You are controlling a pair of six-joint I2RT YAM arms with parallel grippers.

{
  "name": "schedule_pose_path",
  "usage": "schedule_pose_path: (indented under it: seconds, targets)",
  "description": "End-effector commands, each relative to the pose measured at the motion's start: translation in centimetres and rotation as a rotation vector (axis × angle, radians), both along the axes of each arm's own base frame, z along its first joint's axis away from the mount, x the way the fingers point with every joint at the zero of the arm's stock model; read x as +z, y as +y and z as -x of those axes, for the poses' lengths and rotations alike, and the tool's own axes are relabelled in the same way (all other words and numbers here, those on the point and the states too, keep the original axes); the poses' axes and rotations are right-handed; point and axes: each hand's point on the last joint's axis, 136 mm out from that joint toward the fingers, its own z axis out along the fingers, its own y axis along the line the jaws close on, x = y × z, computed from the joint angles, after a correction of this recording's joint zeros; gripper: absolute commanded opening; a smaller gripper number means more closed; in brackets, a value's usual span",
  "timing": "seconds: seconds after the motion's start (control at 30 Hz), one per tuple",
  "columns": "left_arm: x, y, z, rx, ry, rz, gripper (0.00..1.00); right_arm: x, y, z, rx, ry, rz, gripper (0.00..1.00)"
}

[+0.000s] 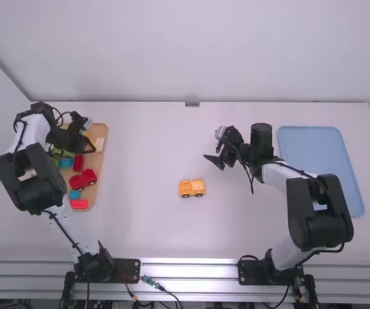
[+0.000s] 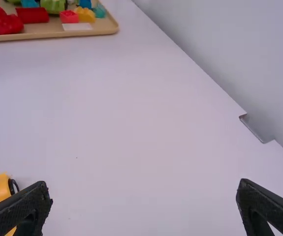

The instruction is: Assemble lego blocks to make yellow taxi

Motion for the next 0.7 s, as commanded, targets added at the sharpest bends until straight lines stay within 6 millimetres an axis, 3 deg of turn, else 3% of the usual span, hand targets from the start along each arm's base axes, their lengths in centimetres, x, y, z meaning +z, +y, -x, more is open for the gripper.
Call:
schedule_pose_path:
  seconds: [0.0,0.07,0.33,0.67]
  targets:
    - [3.5,-2.6,-1.2,-0.017,-0.078,0.144,0.05,2.0,0.6,-0.1,0.032,-0.032,-0.042,0.99]
    - [4.6,-3.9,-1.1,-0.052,-0.084,0.185,0.02,2.7,1.0,0.4,0.078,-0.054,-0.067,0.99]
    - [7.9,-12.8,-1.1,-0.431,-0.293,0.379,0.02,7.3,2.8,2.8,0.247,0.002,-0.289,0.99]
    - [7.1,-17.7,-0.5,-0.541,-0.333,0.372,0.02,8.5,3.3,3.2,0.258,0.078,-0.355,0.99]
